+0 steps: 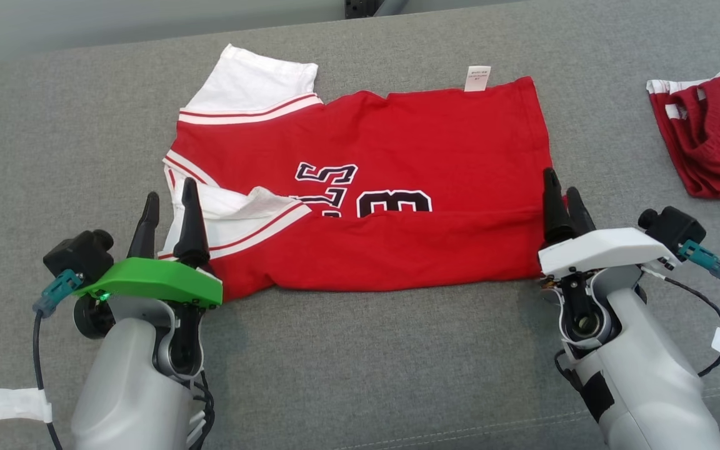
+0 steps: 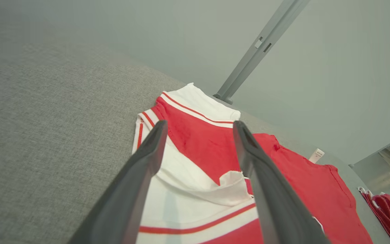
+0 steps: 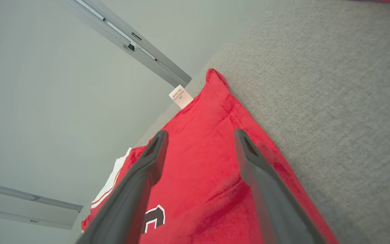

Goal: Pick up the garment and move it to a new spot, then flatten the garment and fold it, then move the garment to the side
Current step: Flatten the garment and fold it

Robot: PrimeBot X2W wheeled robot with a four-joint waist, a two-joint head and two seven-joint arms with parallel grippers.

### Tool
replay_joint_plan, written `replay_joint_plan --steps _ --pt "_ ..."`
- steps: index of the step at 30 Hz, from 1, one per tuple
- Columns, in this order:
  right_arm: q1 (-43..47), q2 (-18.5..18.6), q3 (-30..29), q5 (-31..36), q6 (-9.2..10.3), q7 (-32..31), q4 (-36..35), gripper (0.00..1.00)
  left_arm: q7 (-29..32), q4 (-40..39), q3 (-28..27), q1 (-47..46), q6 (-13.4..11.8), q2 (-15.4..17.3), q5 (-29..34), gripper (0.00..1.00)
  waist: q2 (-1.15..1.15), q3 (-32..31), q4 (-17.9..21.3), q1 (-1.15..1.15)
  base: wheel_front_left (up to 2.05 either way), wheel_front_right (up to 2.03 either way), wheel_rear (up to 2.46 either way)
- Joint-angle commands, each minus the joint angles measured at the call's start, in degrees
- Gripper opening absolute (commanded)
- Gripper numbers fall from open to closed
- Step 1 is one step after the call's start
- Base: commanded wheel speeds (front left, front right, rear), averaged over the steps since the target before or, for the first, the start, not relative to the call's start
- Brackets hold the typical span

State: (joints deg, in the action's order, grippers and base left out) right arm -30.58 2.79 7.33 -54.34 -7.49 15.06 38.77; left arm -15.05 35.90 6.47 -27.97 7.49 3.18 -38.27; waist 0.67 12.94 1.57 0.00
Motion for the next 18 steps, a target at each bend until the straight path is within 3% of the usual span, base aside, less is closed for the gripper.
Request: replay_joint_plan --steps 1,10,18 --pt "0.9 0.2 -0.5 1.0 0.01 0.2 -1.1 1.00 -0.1 -0.9 0.3 -0.8 0.0 0.0 -0.1 1.00 -0.67 0.0 0.0 0.00 0.00 0.00 0.00" --pt "5.0 0.2 -5.2 9.0 0.01 0.1 -9.5 1.00 -0.1 -5.1 0.3 3.9 0.0 0.7 -0.9 1.00 -0.67 -1.4 -0.3 0.00 0.00 0.00 0.00" --pt "11.5 0.2 -8.1 15.6 0.01 0.1 -15.0 1.00 -0.1 -2.3 -2.2 9.9 0.0 0.9 -0.5 1.00 -0.67 -4.0 -0.7 0.00 0.00 0.00 0.00"
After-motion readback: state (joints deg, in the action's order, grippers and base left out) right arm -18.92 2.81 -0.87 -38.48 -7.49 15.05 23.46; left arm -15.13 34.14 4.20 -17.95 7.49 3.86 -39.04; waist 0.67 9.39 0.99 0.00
